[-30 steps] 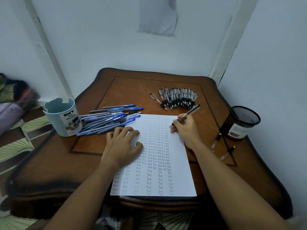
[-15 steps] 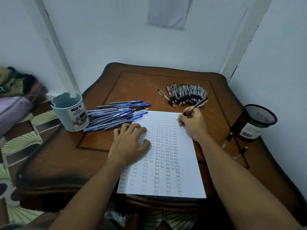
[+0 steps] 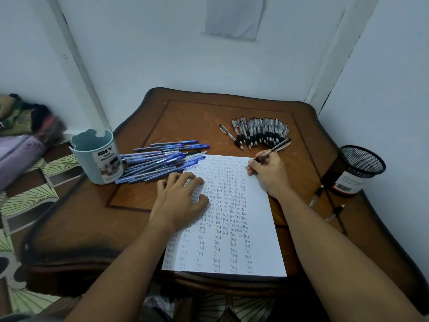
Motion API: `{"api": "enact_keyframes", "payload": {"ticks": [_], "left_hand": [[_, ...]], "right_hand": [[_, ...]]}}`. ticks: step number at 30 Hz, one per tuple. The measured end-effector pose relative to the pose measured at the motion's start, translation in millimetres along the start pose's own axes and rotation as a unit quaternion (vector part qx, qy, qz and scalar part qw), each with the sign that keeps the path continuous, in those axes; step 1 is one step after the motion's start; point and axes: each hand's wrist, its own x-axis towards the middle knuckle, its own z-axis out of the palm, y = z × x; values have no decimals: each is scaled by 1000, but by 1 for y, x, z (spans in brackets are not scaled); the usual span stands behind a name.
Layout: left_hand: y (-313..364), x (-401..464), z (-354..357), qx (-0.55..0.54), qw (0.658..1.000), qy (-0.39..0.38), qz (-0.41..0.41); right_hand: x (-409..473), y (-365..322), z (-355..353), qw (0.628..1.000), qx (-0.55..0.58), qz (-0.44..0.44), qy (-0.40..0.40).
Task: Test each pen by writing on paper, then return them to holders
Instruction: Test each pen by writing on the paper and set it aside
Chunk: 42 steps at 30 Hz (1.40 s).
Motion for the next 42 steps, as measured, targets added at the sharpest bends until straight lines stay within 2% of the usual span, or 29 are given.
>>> {"api": "enact_keyframes", "payload": {"ticks": [21, 27, 32, 39, 42], "left_hand": [[1, -1, 0, -1, 1000, -9, -4], [0, -1, 0, -3, 1000, -7, -1], [0, -1, 0, -3, 1000, -4, -2], [0, 0, 0, 0, 1000, -8, -4], [0, -1, 1, 0, 1000, -8, -4]], "right_hand": [[2, 2, 0, 999, -34, -13, -11], [1, 3, -3, 1000, 16, -9, 5], [1, 3, 0, 1000, -25, -14, -2], [2, 3, 0, 1000, 7, -4, 0], [3, 3, -3, 998, 69, 4, 11]]}}
